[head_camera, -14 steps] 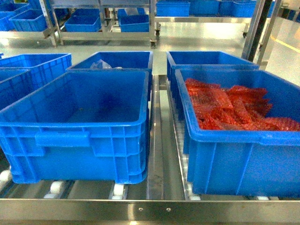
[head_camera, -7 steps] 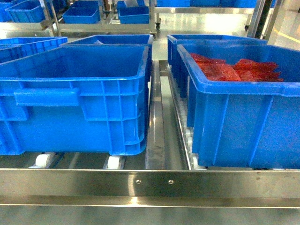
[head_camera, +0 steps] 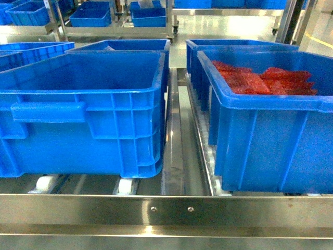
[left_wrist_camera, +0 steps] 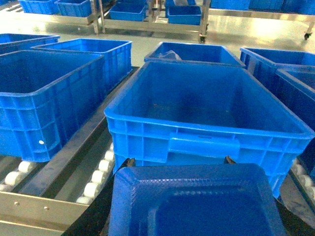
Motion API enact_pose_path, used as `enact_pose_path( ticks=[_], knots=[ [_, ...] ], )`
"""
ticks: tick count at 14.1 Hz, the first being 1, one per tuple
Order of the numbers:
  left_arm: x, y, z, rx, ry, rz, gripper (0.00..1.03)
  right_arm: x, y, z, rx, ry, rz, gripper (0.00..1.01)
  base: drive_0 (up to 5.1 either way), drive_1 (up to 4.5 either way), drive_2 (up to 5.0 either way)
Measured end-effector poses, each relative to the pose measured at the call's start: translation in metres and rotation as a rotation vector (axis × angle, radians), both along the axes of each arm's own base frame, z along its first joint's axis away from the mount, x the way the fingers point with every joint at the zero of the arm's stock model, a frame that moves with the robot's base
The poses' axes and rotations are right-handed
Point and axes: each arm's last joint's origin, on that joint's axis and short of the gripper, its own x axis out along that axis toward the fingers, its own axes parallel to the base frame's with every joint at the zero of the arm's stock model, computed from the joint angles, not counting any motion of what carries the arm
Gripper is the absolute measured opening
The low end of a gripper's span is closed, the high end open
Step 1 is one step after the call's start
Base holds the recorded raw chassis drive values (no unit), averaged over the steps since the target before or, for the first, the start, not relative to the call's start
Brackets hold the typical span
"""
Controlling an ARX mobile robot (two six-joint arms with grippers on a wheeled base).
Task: Pick blue part to blue bin on bottom shelf
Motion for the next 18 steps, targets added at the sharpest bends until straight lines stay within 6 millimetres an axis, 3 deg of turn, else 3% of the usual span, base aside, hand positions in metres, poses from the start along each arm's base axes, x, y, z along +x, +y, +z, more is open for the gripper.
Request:
enact_pose_path(
  ticks=[18],
  knots=[
    [0.0005,-0.0002,-0.0002,0.001,0.001,0.000,0.43,0.0000,0.0000,0.0000,0.000,0.000,0.000,0.98,-0.1,3.97,-4.2]
  ],
)
